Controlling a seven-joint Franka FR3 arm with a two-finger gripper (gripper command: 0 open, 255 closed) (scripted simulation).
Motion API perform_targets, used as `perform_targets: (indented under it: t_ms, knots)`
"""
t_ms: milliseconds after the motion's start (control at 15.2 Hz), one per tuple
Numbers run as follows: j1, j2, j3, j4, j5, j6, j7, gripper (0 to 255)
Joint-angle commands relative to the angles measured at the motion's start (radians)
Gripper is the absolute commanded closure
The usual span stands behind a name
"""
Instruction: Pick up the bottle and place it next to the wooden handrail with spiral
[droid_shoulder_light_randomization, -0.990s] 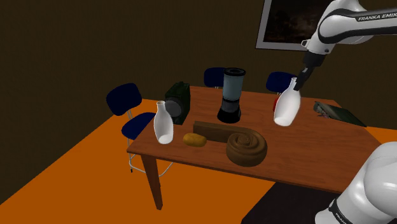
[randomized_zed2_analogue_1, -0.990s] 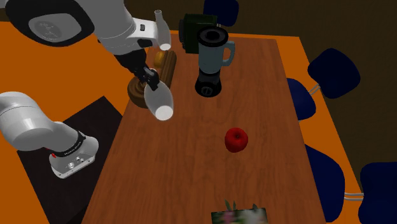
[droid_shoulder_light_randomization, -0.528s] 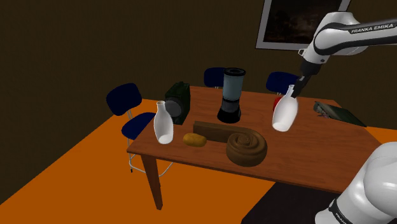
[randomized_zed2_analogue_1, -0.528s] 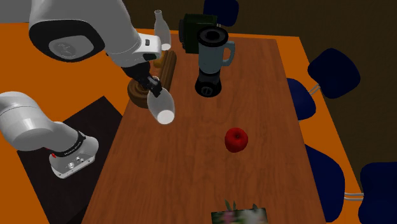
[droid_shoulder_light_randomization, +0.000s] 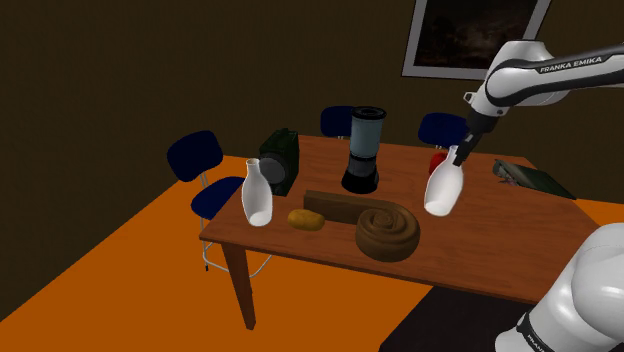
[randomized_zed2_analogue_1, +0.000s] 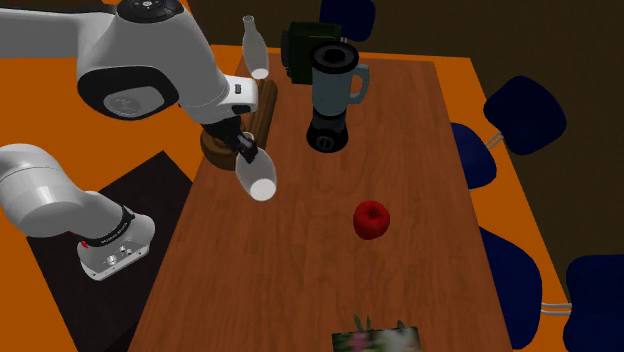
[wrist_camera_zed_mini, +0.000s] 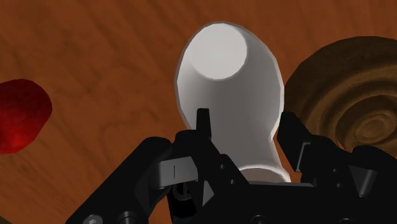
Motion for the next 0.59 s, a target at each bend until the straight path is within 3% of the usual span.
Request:
perform_targets:
  t_ms: [0,528]
  knots:
    - [0.000,0.008,-0.008,-0.019,-0.001,0.028,-0.003,255]
    - [0.003,0.042,-0.033,-0.082,-0.003,0.124,-0.013,255]
